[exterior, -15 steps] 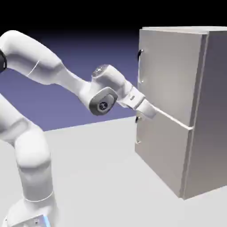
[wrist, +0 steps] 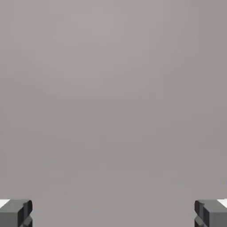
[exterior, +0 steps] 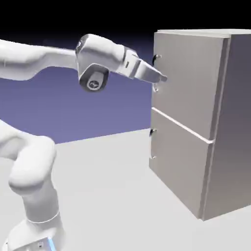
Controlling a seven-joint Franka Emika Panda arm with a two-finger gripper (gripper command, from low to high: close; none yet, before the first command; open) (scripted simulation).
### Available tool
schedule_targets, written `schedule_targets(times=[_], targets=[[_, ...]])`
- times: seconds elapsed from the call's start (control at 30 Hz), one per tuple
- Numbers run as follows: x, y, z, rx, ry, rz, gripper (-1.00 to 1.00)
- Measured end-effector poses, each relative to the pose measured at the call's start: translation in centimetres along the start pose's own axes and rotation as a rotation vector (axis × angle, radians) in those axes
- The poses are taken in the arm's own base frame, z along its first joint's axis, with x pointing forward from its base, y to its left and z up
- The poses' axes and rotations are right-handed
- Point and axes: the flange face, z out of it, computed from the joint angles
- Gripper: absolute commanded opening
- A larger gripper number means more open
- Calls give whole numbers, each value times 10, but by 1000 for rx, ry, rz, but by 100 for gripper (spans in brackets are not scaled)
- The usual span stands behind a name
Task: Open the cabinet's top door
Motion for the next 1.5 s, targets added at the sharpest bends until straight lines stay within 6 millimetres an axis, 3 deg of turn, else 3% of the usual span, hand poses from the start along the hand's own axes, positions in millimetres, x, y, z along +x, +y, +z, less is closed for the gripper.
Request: schedule_targets(times=[0.27,0.5,0.77,1.0,1.03,1.17,1.2,1.27,1.5], targets=[[-31,-51,-35,124,107,10,0],[-84,-81,-36,209,164,-18,0],[-159,-88,6,261,187,-73,0],[-219,-62,73,258,180,-120,0],[-219,-62,73,258,180,-120,0],[-212,-74,115,258,181,-120,0],[-211,-75,121,258,180,-120,-100],[-211,-75,121,258,180,-120,-100],[-196,-39,62,377,45,-148,-100]])
